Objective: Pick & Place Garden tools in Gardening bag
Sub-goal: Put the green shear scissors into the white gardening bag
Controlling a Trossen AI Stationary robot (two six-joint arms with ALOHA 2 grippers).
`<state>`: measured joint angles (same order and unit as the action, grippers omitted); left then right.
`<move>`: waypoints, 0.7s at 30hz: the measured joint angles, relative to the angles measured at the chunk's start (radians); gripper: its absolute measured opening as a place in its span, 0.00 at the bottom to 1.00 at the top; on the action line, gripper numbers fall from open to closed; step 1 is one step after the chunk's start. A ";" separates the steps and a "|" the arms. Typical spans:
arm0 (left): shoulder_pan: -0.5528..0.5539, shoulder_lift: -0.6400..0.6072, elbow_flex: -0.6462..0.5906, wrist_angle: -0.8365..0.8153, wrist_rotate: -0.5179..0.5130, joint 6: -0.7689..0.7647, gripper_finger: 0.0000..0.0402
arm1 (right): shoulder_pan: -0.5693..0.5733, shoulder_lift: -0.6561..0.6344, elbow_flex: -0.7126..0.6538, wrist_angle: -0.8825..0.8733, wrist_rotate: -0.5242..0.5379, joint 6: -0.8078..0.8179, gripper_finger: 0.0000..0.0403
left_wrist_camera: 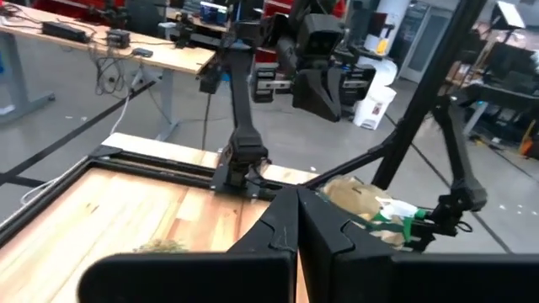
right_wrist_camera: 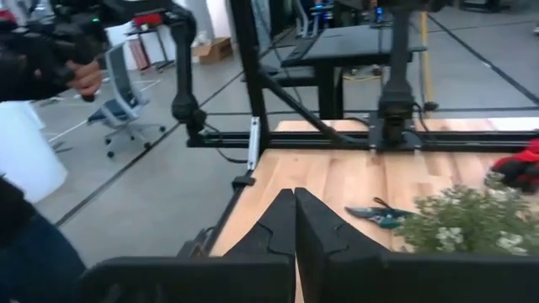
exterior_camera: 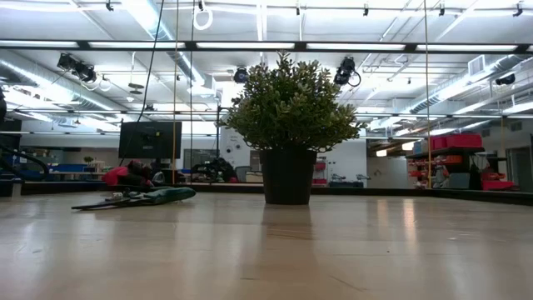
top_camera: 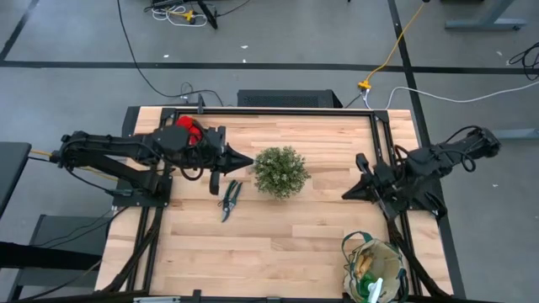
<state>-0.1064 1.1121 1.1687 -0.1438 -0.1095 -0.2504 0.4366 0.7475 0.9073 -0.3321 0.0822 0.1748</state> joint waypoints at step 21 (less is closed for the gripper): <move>-0.007 -0.139 0.001 -0.457 0.073 0.022 0.01 | -0.241 0.003 0.000 -0.037 -0.075 -0.033 0.00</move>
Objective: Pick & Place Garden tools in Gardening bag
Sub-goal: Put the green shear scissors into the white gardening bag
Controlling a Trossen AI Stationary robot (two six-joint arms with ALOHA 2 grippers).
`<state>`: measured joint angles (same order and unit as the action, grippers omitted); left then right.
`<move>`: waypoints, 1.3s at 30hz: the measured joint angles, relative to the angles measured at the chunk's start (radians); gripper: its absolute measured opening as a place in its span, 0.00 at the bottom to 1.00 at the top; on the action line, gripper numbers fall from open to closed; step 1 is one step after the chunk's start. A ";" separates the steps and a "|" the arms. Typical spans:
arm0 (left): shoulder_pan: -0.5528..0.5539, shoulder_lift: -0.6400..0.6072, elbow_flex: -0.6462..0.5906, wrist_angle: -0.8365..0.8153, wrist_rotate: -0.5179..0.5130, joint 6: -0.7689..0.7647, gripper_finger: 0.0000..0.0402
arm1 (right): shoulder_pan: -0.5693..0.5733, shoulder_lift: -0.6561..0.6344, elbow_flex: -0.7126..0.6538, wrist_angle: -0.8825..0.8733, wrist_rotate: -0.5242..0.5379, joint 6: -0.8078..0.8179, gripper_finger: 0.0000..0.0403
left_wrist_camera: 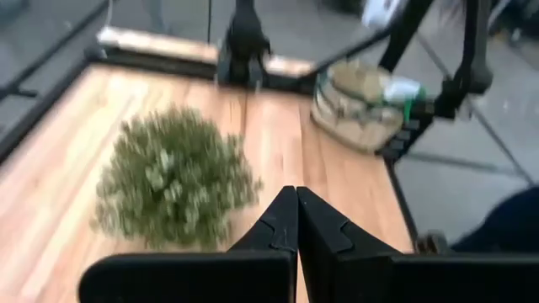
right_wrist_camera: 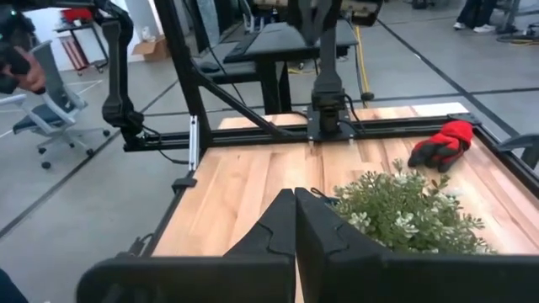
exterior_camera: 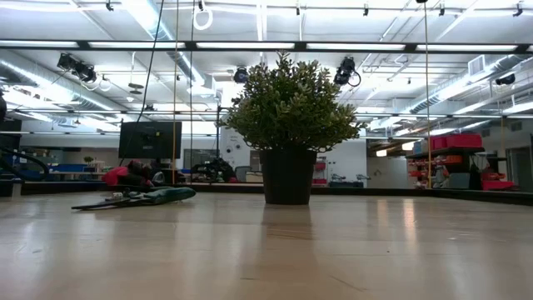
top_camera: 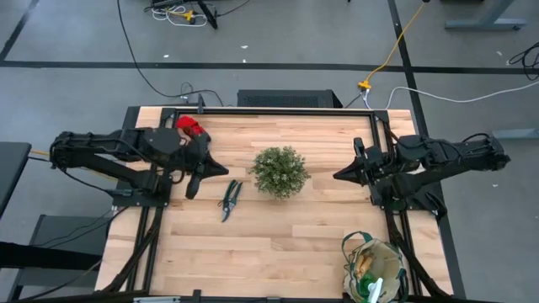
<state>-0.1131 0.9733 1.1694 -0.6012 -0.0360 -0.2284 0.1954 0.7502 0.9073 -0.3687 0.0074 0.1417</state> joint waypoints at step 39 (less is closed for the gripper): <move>-0.105 0.268 0.001 -0.425 0.094 0.145 0.16 | -0.014 0.092 0.000 -0.005 0.006 0.086 0.00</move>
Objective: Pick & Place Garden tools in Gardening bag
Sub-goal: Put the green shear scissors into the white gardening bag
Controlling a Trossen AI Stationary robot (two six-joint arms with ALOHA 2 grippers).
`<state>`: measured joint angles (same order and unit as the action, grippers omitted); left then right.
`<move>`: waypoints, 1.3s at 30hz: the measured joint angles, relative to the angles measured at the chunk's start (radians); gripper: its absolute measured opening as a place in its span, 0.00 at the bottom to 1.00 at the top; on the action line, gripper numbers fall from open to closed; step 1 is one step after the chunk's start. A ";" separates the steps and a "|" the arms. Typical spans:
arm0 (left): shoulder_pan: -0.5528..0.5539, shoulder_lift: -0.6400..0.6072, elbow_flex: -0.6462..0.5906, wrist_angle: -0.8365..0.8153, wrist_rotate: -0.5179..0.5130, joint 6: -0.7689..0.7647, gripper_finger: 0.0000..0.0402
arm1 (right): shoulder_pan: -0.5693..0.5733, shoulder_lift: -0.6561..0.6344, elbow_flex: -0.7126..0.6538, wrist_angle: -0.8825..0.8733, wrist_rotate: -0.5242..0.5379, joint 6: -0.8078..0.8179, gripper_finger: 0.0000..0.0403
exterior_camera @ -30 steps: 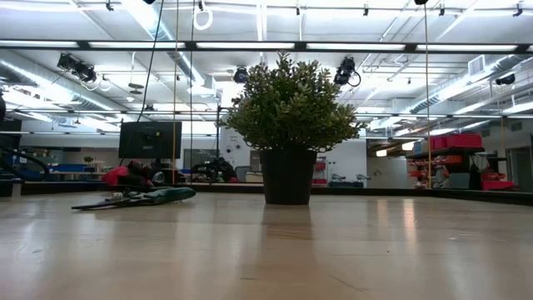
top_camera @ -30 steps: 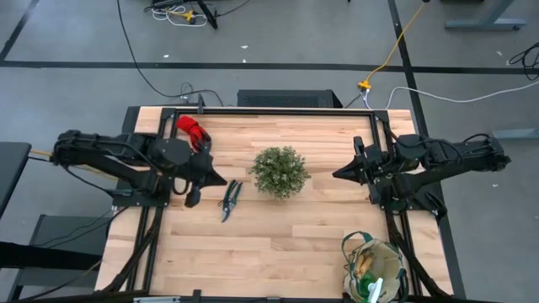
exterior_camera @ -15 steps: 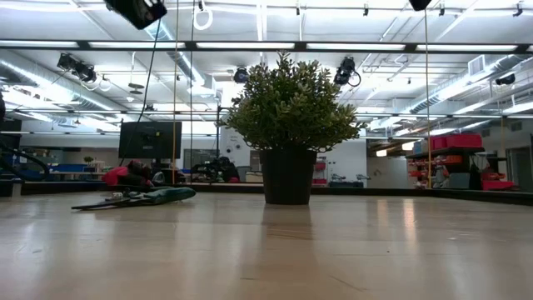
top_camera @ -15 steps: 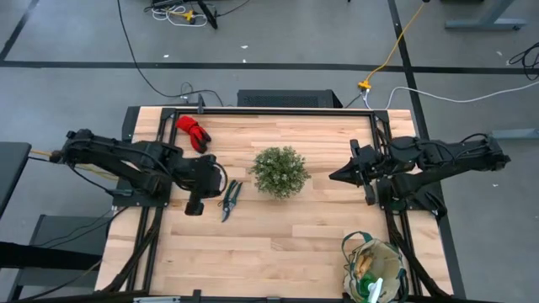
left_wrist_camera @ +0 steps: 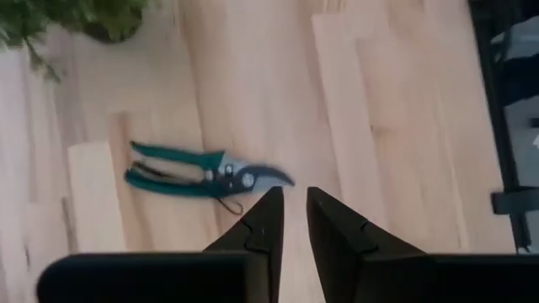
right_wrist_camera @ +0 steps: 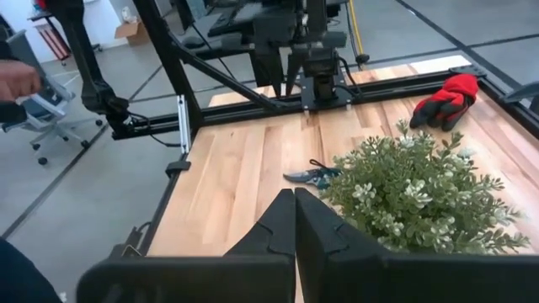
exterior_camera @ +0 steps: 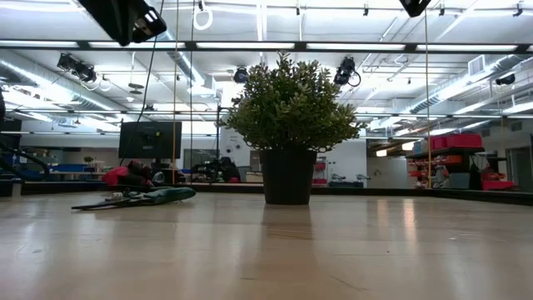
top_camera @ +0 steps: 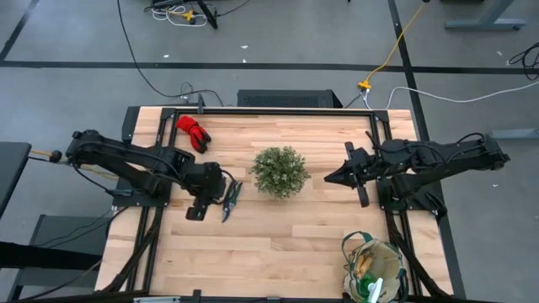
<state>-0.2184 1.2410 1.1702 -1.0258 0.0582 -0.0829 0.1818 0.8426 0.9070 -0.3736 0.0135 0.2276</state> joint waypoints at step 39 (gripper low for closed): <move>-0.189 0.001 -0.459 0.267 -0.435 0.130 0.42 | 0.000 0.001 0.000 0.020 0.129 0.000 0.00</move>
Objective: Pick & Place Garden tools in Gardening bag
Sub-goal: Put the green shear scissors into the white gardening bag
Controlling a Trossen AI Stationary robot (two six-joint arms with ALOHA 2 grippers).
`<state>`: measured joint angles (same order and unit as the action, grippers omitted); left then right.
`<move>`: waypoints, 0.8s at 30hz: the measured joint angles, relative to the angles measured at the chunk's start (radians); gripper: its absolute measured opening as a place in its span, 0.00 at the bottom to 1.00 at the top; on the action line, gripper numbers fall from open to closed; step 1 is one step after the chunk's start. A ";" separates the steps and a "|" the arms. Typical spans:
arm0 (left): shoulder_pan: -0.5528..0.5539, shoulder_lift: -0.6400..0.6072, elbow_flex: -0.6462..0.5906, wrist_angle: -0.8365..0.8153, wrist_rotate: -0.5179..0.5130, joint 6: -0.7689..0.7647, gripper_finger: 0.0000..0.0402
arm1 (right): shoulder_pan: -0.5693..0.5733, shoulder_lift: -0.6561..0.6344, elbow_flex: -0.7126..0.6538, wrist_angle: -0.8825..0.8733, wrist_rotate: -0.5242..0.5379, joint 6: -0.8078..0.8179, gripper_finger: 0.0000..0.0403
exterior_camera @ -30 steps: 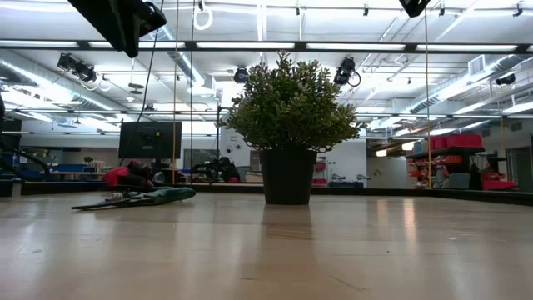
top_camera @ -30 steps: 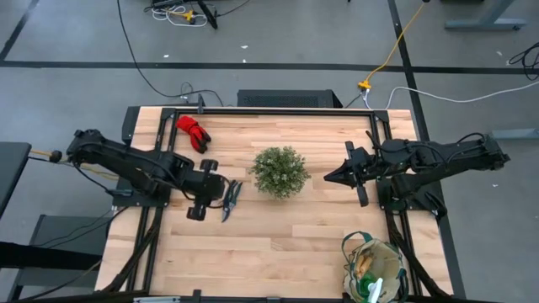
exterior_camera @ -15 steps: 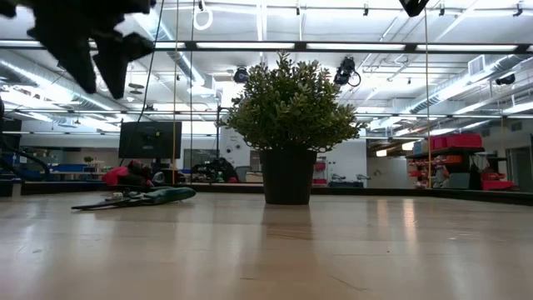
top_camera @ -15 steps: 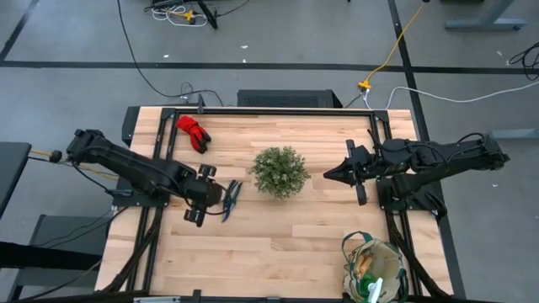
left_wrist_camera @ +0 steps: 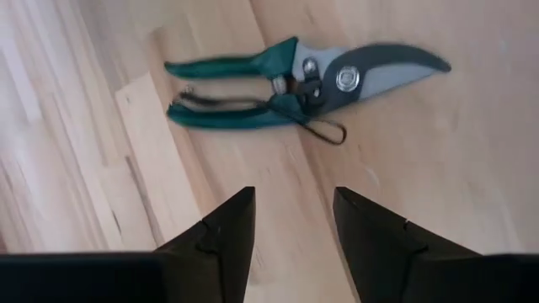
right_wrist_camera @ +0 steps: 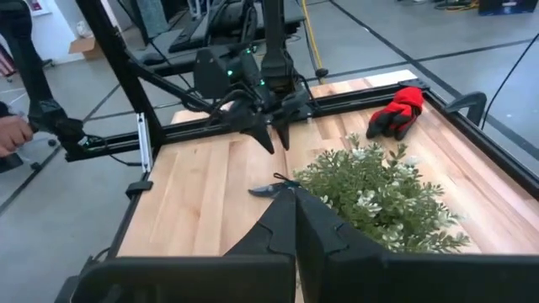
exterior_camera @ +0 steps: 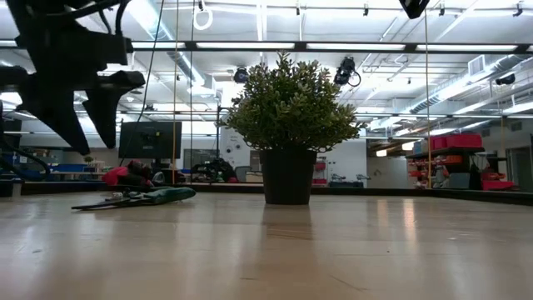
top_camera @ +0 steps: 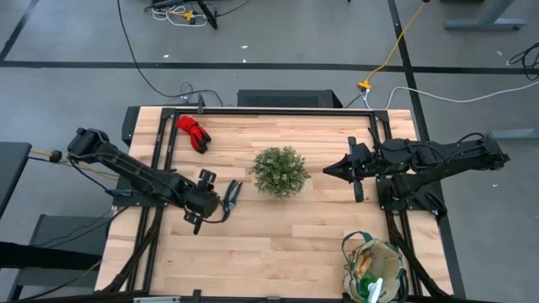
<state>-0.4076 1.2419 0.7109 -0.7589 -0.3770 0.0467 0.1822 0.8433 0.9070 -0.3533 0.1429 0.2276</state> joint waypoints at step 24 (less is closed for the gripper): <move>-0.116 0.003 -0.132 0.241 -0.129 -0.008 0.41 | 0.000 0.000 0.000 0.000 0.060 -0.001 0.00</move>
<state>-0.5233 1.2446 0.5793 -0.5182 -0.5057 0.0384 0.1821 0.8433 0.9070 -0.3531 0.2028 0.2264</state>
